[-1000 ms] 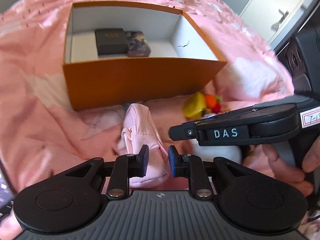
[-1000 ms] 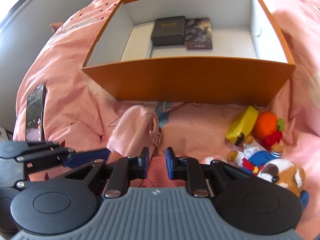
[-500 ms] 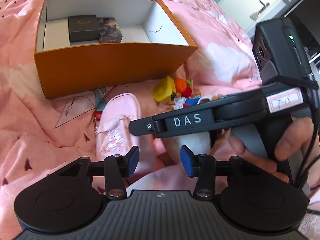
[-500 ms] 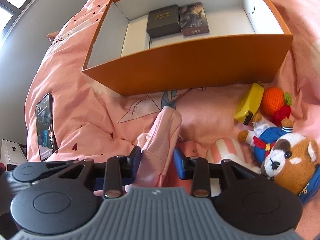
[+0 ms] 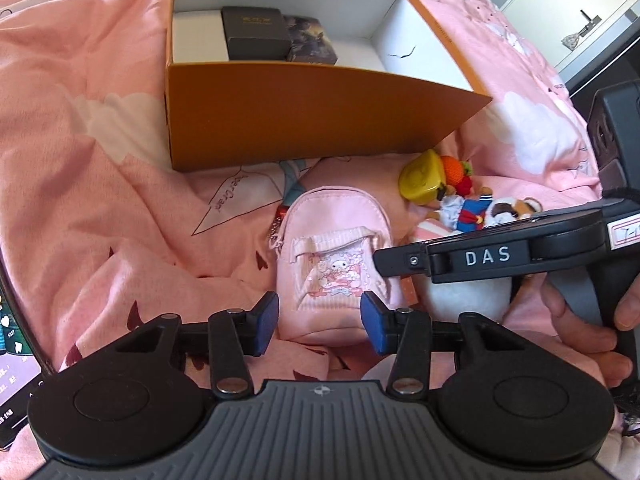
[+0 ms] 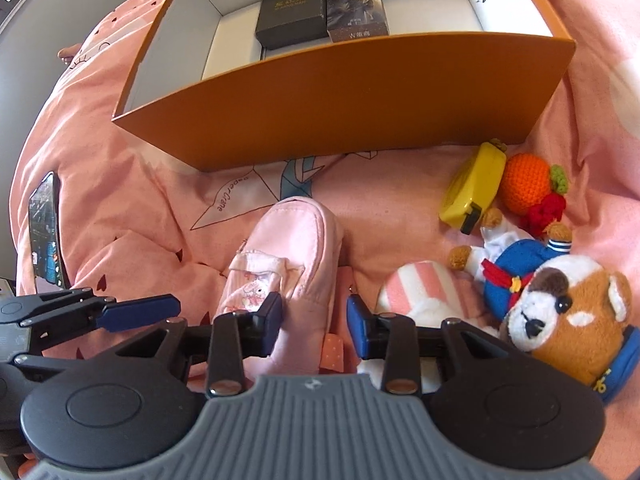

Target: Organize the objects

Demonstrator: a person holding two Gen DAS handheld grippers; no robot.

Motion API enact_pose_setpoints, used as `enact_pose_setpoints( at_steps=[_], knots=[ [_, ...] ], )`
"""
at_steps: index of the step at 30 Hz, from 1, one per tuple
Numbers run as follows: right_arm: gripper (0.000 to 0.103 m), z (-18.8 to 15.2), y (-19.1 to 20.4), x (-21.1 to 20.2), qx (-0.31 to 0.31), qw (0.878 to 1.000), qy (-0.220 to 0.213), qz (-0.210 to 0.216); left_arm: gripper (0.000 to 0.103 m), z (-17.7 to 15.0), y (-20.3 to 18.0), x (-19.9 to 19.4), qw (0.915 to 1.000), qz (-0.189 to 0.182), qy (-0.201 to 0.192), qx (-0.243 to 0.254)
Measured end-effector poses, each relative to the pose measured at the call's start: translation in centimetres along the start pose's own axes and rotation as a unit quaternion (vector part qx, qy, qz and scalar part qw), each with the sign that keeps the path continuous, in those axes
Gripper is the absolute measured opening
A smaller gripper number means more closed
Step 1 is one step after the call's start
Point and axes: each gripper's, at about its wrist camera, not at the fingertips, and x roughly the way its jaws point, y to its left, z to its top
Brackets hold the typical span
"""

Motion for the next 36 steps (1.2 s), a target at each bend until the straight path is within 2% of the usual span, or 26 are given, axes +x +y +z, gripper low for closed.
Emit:
enact_pose_setpoints(
  at_steps=[2, 5, 10, 13, 17, 22, 24, 27, 32, 36],
  knots=[
    [0.040, 0.1, 0.0, 0.0, 0.002, 1.000, 0.000, -0.002, 0.053, -0.1, 0.0, 0.3, 0.9999, 0.014, 0.004, -0.001],
    [0.047, 0.0, -0.1, -0.7, 0.007, 1.000, -0.009, 0.002, 0.050, -0.3, 0.3, 0.9, 0.9999, 0.010, 0.010, -0.009],
    [0.049, -0.2, 0.0, -1.6, 0.016, 1.000, -0.021, 0.011, 0.044, -0.5, 0.2, 1.6, 0.9997, 0.002, 0.014, -0.019],
    [0.050, -0.2, 0.6, -2.2, 0.001, 0.999, -0.038, -0.005, 0.043, -0.4, 0.2, 1.7, 0.9997, -0.002, 0.015, -0.022],
    [0.050, 0.2, 0.3, 0.0, -0.004, 1.000, 0.000, -0.003, 0.043, -0.3, 0.1, 1.5, 0.9997, -0.001, 0.011, -0.020],
    [0.036, 0.1, 0.8, 1.6, -0.034, 0.999, 0.010, -0.013, 0.043, 0.0, 0.1, 1.0, 0.9997, 0.010, 0.002, -0.024],
    [0.025, -0.1, 0.7, 1.5, -0.037, 0.999, 0.004, -0.014, 0.043, 0.0, 0.2, 0.8, 0.9995, 0.013, -0.004, -0.028],
    [0.020, -0.2, 0.5, 0.4, -0.039, 0.999, -0.015, -0.003, 0.043, 0.0, 0.5, 0.5, 0.9991, 0.015, -0.012, -0.038],
    [0.018, -0.5, 0.9, -3.4, -0.073, 0.993, -0.089, -0.040, 0.043, 0.2, 1.0, 0.8, 0.9982, 0.005, -0.003, -0.059],
    [0.018, -0.3, -0.2, -5.7, -0.070, 0.989, -0.115, -0.056, 0.050, 0.6, 0.8, 1.8, 0.9975, -0.004, 0.020, -0.067]
  ],
)
